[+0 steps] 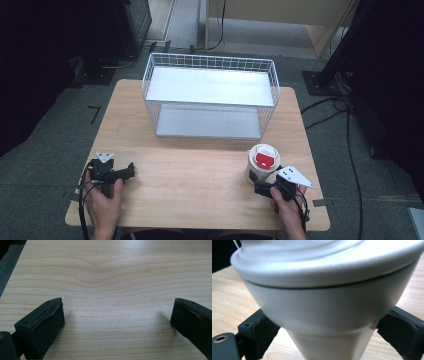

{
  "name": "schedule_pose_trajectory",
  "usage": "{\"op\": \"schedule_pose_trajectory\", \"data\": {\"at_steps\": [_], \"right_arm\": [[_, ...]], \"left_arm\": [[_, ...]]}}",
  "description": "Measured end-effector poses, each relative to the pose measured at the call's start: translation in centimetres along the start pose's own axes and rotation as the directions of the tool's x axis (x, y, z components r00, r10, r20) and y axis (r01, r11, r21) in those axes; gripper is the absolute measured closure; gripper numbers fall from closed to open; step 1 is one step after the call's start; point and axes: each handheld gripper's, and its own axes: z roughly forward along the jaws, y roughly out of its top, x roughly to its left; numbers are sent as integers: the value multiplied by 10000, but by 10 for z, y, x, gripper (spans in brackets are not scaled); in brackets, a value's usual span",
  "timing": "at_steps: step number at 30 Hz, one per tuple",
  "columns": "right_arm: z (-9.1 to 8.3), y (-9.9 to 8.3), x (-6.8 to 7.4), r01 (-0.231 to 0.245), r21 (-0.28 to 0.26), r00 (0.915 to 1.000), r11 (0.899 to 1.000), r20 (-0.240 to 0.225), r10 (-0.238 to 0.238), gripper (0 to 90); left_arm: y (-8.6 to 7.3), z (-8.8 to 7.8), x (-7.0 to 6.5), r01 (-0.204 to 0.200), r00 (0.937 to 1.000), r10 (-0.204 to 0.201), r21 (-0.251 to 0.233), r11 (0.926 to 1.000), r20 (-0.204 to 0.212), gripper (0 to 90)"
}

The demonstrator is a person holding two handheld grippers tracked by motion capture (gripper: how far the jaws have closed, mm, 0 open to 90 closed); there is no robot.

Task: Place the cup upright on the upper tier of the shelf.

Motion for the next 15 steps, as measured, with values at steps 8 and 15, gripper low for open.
{"op": "schedule_pose_trajectory", "data": {"at_steps": [8,15], "right_arm": [[8,0,5,-327,-620,9992,9975,199,339,68],[12,-4,9,-369,-1111,9980,9931,478,425,69]], "left_arm": [[0,0,0,-3,10000,3,1,10000,1,0],[0,0,0,-1,10000,1,1,10000,2,0]]}}
